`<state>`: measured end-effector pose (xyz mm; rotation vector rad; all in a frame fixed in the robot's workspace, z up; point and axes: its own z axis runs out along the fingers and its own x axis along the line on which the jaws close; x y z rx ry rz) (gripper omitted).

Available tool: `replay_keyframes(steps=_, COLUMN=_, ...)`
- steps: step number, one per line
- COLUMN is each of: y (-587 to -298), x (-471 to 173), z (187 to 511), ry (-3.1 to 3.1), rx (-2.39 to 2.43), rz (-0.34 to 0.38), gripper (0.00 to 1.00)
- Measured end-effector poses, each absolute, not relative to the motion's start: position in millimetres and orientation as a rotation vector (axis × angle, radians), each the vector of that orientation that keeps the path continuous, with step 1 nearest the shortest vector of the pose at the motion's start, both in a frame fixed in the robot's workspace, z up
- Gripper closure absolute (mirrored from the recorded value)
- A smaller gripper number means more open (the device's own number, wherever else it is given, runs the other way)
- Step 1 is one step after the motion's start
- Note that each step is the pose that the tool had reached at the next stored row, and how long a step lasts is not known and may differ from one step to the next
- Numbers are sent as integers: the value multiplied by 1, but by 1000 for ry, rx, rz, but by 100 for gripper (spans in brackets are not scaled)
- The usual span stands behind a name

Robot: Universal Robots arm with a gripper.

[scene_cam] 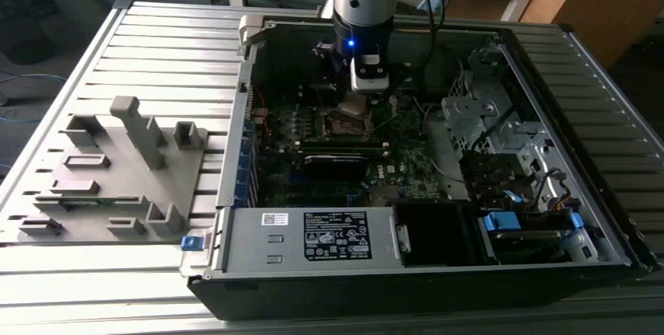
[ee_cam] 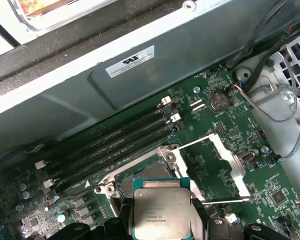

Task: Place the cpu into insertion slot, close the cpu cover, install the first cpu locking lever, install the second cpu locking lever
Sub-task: 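Place the cpu into insertion slot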

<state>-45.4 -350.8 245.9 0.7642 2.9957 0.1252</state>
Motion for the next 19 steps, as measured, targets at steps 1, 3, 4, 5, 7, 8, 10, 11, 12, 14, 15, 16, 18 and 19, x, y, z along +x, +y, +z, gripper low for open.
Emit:
replay_keyframes(steps=1, y=-351, x=-45, z=246, ry=2996, rx=764, rz=125, gripper=46)
replay_keyframes(steps=3, y=-351, x=-45, z=246, ry=2996, rx=764, rz=125, gripper=46)
replay_keyframes(steps=4, y=-351, x=-45, z=246, ry=2996, rx=765, rz=125, gripper=46)
replay_keyframes(steps=5, y=-351, x=-45, z=246, ry=2995, rx=765, rz=125, gripper=46)
replay_keyframes(steps=7, y=-351, x=-45, z=246, ry=2995, rx=768, rz=125, gripper=46)
replay_keyframes(steps=8, y=-351, x=-45, z=246, ry=2994, rx=772, rz=125, gripper=46)
replay_keyframes(steps=10, y=-351, x=-45, z=246, ry=2989, rx=789, rz=124, gripper=46)
replay_keyframes(steps=11, y=-351, x=-45, z=246, ry=2984, rx=804, rz=124, gripper=46)
replay_keyframes(steps=12, y=-351, x=-45, z=246, ry=2978, rx=823, rz=124, gripper=46)
replay_keyframes(steps=14, y=-351, x=-45, z=246, ry=2963, rx=872, rz=122, gripper=46)
replay_keyframes(steps=15, y=-351, x=-45, z=246, ry=2955, rx=898, rz=122, gripper=46)
replay_keyframes(steps=16, y=-351, x=-45, z=246, ry=2945, rx=926, rz=121, gripper=46)
replay_keyframes(steps=18, y=-351, x=-45, z=246, ry=2927, rx=979, rz=119, gripper=46)
replay_keyframes(steps=19, y=-351, x=-45, z=246, ry=2917, rx=1006, rz=118, gripper=46)
